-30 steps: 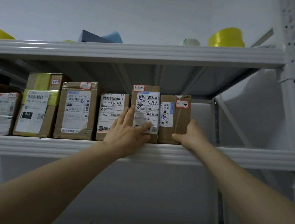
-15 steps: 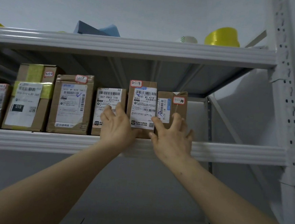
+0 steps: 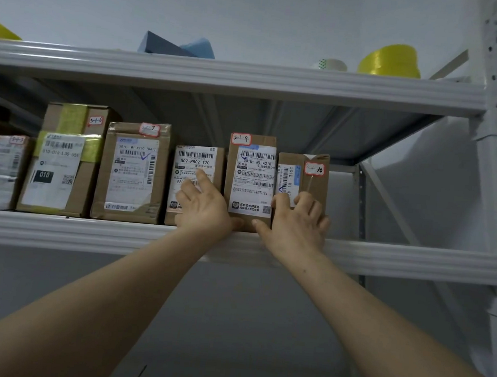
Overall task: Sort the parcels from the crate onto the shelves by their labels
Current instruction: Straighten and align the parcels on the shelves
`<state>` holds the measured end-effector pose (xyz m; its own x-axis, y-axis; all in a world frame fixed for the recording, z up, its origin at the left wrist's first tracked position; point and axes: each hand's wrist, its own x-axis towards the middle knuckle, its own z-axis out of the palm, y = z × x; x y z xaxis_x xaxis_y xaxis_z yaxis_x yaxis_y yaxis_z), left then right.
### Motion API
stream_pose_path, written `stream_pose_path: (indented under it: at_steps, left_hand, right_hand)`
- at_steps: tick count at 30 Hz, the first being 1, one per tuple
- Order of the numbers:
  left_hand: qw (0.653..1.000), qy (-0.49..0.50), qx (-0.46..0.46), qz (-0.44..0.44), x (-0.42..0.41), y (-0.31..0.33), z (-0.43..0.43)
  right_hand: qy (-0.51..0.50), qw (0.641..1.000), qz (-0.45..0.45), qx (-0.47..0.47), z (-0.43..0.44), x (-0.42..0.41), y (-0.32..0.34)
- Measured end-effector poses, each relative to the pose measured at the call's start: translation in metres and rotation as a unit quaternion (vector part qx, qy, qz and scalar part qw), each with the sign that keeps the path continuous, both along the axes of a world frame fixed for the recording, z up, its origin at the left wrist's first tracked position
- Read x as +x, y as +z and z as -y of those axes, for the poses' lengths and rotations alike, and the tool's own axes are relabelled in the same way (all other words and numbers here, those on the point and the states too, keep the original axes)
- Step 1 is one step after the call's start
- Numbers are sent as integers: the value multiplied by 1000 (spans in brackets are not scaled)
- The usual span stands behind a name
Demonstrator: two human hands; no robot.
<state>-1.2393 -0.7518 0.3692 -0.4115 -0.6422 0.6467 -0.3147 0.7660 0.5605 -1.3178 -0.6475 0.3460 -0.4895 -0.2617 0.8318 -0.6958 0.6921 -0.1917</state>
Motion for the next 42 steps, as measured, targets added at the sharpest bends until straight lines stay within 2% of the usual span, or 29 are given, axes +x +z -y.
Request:
stream_pose_path:
  at_steps: [20, 25, 30, 33, 37, 42]
  left_hand:
    - [1000, 20, -5, -9, -12, 0, -1]
    - [999, 14, -32, -25, 2, -4, 2]
    - [992, 92, -60, -68, 51, -16, 42]
    - [989, 122, -40, -73, 85, -21, 79]
    - [991, 113, -19, -70, 120, -28, 129]
    - [991, 91, -59, -77, 140, -30, 185]
  right_hand:
    - [20, 999, 41, -22, 5, -7, 8]
    - [54, 998, -22, -26, 10, 3, 3]
    - [170, 978, -118, -26, 49, 46, -12]
    - [203, 968, -143, 28, 84, 74, -21]
    - [180, 968, -159, 72, 135, 110, -25]
    - [99, 989, -99, 51, 188, 140, -38]
